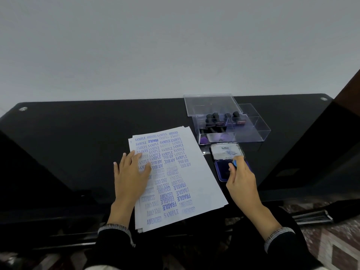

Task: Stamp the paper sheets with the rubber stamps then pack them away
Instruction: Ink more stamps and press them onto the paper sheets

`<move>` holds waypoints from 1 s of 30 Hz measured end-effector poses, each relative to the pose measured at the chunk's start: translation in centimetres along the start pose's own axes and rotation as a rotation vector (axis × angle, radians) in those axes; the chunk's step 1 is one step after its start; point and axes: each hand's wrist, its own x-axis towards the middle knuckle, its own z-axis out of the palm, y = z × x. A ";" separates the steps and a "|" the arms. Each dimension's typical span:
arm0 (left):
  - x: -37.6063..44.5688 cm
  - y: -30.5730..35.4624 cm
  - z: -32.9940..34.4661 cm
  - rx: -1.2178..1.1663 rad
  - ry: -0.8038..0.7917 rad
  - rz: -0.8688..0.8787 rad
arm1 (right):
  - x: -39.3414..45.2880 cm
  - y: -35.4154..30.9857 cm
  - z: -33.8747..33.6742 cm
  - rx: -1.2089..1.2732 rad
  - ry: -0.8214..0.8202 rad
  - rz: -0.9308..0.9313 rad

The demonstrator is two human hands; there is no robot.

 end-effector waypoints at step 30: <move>0.2 0.1 0.4 0.042 0.049 0.003 | 2.1 -7.5 4.5 0.312 -0.338 -0.097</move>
